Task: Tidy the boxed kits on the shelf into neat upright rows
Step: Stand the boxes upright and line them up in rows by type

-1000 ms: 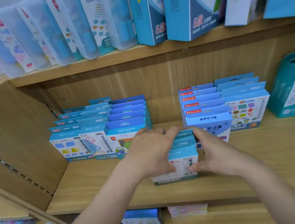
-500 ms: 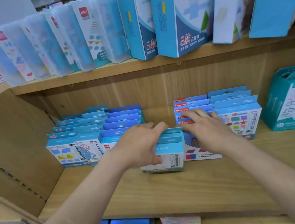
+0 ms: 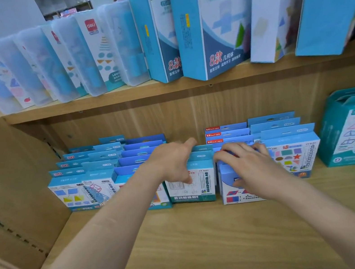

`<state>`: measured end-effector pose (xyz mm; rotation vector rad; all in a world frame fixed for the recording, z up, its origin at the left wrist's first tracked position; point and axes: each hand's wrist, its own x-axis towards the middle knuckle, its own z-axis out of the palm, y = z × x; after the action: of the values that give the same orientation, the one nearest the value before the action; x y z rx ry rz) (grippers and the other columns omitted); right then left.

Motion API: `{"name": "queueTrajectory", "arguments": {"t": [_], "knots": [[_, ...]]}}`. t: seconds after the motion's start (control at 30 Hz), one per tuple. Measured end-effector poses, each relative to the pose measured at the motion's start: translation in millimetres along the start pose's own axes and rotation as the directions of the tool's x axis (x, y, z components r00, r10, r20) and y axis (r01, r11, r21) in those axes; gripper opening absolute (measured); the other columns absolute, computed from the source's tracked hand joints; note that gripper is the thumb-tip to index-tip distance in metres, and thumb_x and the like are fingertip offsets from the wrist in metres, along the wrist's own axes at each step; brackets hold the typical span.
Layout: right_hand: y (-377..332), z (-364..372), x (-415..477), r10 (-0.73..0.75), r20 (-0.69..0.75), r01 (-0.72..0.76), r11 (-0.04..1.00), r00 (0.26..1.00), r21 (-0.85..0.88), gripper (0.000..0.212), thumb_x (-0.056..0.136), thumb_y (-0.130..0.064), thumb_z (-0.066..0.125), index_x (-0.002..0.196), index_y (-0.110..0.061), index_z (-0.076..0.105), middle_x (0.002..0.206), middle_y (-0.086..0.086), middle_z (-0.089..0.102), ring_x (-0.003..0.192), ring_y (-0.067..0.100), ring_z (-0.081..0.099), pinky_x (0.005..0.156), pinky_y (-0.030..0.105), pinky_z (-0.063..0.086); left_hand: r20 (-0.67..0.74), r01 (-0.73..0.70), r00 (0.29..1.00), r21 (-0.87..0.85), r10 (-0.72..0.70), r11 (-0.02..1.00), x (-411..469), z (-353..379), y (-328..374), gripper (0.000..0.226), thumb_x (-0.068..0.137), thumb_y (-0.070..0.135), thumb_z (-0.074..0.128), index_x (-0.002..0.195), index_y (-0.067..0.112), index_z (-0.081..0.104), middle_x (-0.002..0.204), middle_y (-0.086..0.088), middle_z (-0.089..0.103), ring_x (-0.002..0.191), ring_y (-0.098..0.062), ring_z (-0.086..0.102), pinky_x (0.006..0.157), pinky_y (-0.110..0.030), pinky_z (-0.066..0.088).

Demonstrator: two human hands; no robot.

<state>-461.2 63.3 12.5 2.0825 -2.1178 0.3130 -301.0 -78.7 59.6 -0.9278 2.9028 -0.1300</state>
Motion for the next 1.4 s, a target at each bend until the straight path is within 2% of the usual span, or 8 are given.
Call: {"name": "queueTrajectory", "arguments": {"t": [0.17,0.33,0.6,0.73,0.93,1.03,1.27,1.4], "knots": [[1,-1,1,0.003,0.004,-0.003,1.000,1.000,-0.008,0.075,0.081,-0.019,0.067,0.137,-0.040,0.023,0.139,-0.012,0.030,0.130,0.012,0.030,0.099,0.038,0.022,0.083,0.038,0.996,0.028,-0.041,0.999,10,1,0,0.070,0.062,0.035,0.083,0.117,0.022,0.041,0.106,0.000,0.058,0.099,-0.023,0.056,0.068,-0.033,0.036],[7,-15,5,0.011,0.114,-0.011,1.000,0.993,0.002,0.098,0.074,-0.033,0.072,0.145,-0.043,0.005,0.141,-0.013,0.028,0.132,0.011,0.028,0.095,0.037,0.024,0.216,0.015,0.976,-0.170,0.023,0.985,18,-11,-3,0.075,0.054,0.025,0.088,0.117,0.030,0.047,0.108,0.008,0.061,0.102,-0.020,0.056,0.082,-0.040,0.049],[16,-44,61,-0.140,0.430,0.108,0.989,0.892,0.098,0.124,0.054,-0.060,0.082,0.147,-0.036,0.004,0.159,-0.006,0.009,0.145,0.008,-0.003,0.105,0.042,0.020,0.015,-0.118,0.993,-0.058,0.119,0.991,-7,-11,-10,0.072,0.056,0.029,0.084,0.118,0.032,0.046,0.097,0.012,0.048,0.094,-0.014,0.049,0.089,-0.030,0.034],[14,-27,72,-0.196,0.434,0.190,0.980,0.880,0.057,0.111,0.058,-0.066,0.075,0.145,-0.031,0.015,0.157,-0.004,0.018,0.145,0.011,0.007,0.107,0.043,0.019,-0.020,-0.134,0.991,-0.053,0.133,0.990,-16,-14,-12,0.072,0.058,0.029,0.080,0.120,0.033,0.046,0.107,0.009,0.054,0.106,-0.014,0.052,0.110,-0.039,0.022],[19,-19,63,-0.238,0.323,0.271,0.961,0.916,-0.060,0.060,0.070,-0.071,0.061,0.100,-0.023,0.041,0.133,-0.006,0.047,0.142,0.013,0.018,0.103,0.039,0.021,-0.016,-0.091,0.996,-0.034,0.090,0.995,-3,-15,-10,0.060,0.057,0.027,0.081,0.108,0.025,0.050,0.099,0.007,0.055,0.094,-0.017,0.053,0.088,-0.031,0.036],[27,-17,56,-0.209,0.281,0.223,0.975,0.937,-0.017,0.078,0.068,-0.073,0.061,0.123,-0.021,0.043,0.142,-0.005,0.041,0.139,0.012,0.022,0.105,0.035,0.022,-0.010,-0.055,0.998,-0.037,0.054,0.998,9,-12,-11,0.062,0.058,0.027,0.083,0.109,0.023,0.049,0.101,0.004,0.054,0.096,-0.022,0.053,0.074,-0.030,0.036],[24,-21,47,-0.160,0.225,0.149,0.987,0.961,0.065,0.102,0.068,-0.070,0.065,0.145,-0.020,0.023,0.151,-0.007,0.028,0.138,0.012,0.023,0.109,0.032,0.017,0.086,0.027,0.996,-0.034,-0.024,0.999,35,-5,-10,0.077,0.058,0.029,0.085,0.124,0.022,0.045,0.116,0.002,0.055,0.110,-0.022,0.054,0.082,-0.035,0.045],[34,-37,68,-0.071,0.087,0.025,0.895,0.994,0.446,0.040,0.088,-0.045,0.058,0.122,-0.028,0.050,0.116,-0.014,0.058,0.114,0.007,0.048,0.102,0.042,0.036,0.082,0.001,0.997,-0.029,0.001,1.000,35,-2,-11,0.075,0.058,0.029,0.086,0.121,0.022,0.045,0.116,0.002,0.056,0.108,-0.022,0.055,0.082,-0.034,0.046]]}}
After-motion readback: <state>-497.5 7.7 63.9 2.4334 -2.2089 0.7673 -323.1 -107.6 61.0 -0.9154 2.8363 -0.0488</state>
